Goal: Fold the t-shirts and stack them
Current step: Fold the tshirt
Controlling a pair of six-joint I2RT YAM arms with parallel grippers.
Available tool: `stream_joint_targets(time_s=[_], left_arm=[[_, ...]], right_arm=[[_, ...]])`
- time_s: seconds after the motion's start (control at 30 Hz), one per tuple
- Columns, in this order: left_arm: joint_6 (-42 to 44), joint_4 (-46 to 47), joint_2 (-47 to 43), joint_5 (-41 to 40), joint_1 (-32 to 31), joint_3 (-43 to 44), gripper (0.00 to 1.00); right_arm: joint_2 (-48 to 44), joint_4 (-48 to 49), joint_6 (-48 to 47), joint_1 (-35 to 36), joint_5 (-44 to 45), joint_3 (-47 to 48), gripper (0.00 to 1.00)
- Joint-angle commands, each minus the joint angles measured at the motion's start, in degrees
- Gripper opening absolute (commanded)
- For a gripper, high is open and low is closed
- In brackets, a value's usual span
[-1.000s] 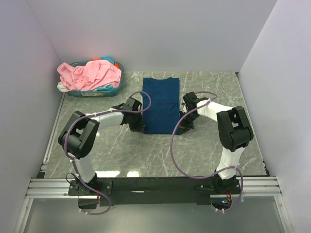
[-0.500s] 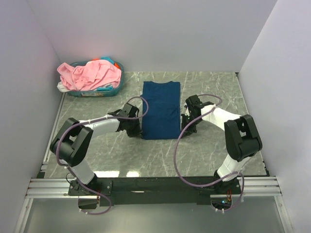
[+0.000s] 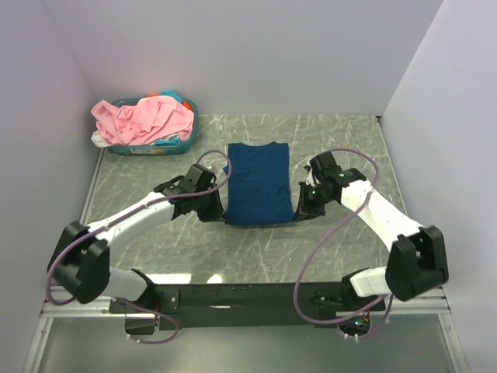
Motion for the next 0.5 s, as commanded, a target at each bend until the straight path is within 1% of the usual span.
stream_joint_targets(time_s=[0.0,0.07,0.23,0.33,0.47], left_arm=[[-0.94,-8.24,-4.59,1.0,-0.17,2.0,0.0],[-1.47,-11.13,-7.05,2.06,-0.26,2.7,0.0],[-1.65,-15.54,-9.17,4.25,-0.35,7.53,0.0],[-1.65,-15.63,-8.3,5.05,-0.26,10.87,0.0],[-0.51,-15.02,-3.3,4.17,0.44,15.61,0.0]], right_arm=[[-5.73,-9.48,-0.69,0.05,3.29,1.91,0.0],[-7.49,-11.69,-0.34,0.23,3.64,2.61,0.0],[-11.89,-17.06,1.06,0.66,3.99,6.92,0.0],[-11.55,-18.12,1.94,0.58,5.39,10.96,0.0],[-8.05,-15.75,3.17,0.14,7.07,14.74,0.0]])
